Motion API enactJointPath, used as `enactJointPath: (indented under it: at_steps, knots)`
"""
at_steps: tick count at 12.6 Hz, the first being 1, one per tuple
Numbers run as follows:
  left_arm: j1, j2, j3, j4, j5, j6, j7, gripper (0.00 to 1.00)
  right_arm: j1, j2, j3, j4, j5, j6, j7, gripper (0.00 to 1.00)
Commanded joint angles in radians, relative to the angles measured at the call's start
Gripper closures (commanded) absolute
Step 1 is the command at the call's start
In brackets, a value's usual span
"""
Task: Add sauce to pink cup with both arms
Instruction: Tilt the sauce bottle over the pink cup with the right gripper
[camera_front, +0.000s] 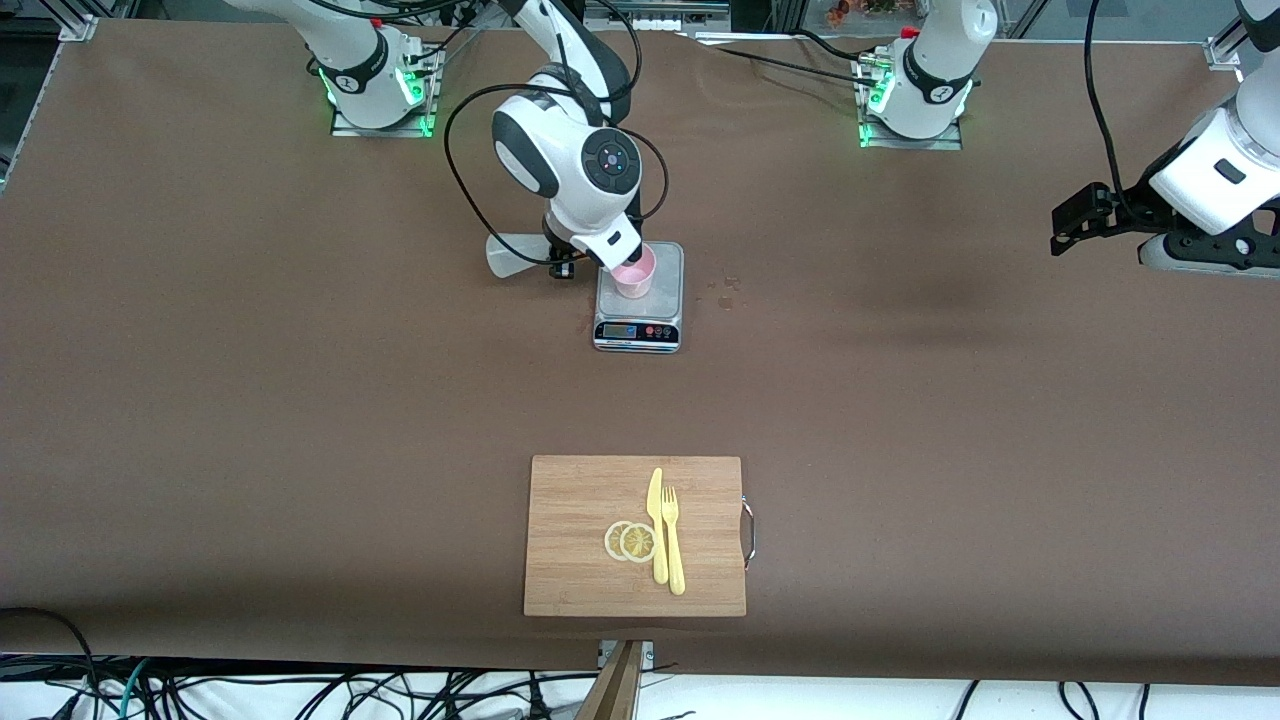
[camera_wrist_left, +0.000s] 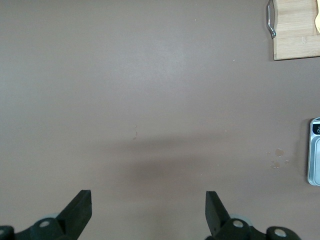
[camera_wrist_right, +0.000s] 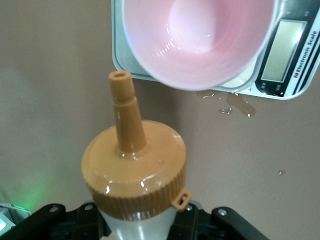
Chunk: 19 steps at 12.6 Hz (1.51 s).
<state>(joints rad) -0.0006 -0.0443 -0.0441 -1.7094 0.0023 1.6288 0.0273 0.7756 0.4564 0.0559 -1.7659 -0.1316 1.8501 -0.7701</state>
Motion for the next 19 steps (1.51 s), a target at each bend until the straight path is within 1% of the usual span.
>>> enactJointPath:
  at_steps: [1, 7, 15, 16, 19]
  knots:
    - [0.002, 0.012, 0.0, 0.027, -0.002, -0.015, 0.011, 0.0, 0.005, 0.013, 0.004, 0.054, -0.051, -0.069, 0.015, 0.8]
    - [0.002, 0.012, -0.002, 0.027, -0.002, -0.015, 0.011, 0.0, 0.001, 0.021, 0.004, 0.08, -0.063, -0.095, 0.015, 0.8]
    - [0.002, 0.018, -0.002, 0.025, -0.001, -0.015, 0.008, 0.0, -0.028, 0.024, 0.004, 0.083, -0.048, -0.086, 0.011, 0.76]
    - [0.002, 0.018, -0.002, 0.025, -0.001, -0.015, 0.008, 0.0, -0.036, 0.022, 0.002, 0.085, -0.043, -0.086, 0.009, 0.76]
    - [0.002, 0.02, -0.002, 0.025, -0.001, -0.015, 0.008, 0.0, -0.07, 0.005, 0.002, 0.089, 0.029, -0.086, -0.001, 0.76]
